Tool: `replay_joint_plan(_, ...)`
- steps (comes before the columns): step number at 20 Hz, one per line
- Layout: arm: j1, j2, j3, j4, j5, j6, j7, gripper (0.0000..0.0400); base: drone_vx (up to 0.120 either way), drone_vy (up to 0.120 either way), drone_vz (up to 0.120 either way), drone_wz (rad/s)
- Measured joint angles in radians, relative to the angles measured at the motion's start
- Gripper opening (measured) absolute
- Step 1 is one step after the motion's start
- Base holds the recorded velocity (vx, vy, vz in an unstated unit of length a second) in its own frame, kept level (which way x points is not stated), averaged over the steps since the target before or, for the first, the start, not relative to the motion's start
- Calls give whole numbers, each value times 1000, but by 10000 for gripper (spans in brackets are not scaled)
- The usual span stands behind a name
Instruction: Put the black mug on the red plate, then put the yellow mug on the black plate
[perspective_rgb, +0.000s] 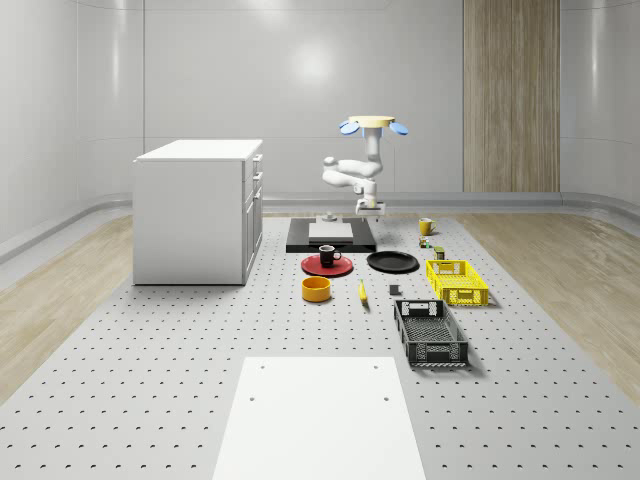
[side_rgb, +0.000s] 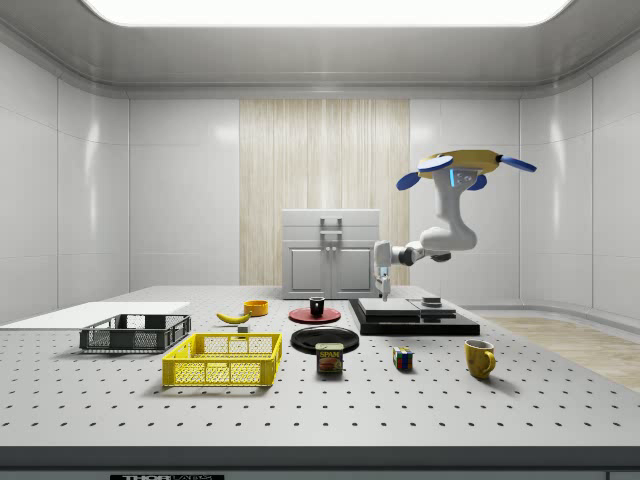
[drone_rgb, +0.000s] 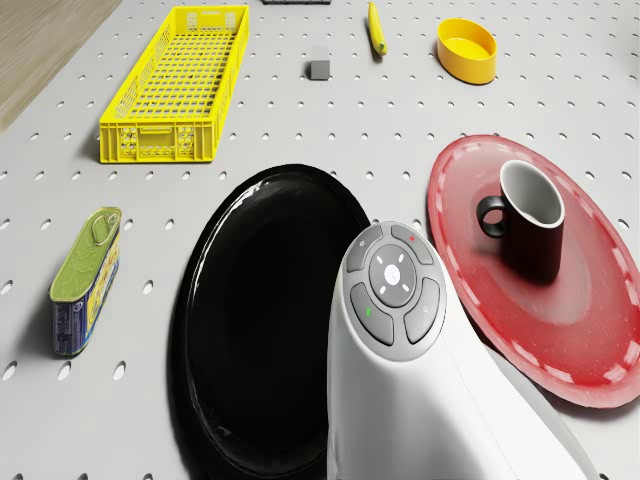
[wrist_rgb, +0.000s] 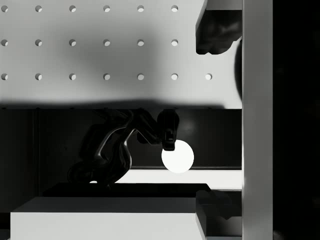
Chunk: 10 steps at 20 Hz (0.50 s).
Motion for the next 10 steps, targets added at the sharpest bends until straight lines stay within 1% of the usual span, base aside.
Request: replay_joint_plan(10, 0, -1, 0, 0, 0, 1, 0, 400, -120, 120, 0, 0)
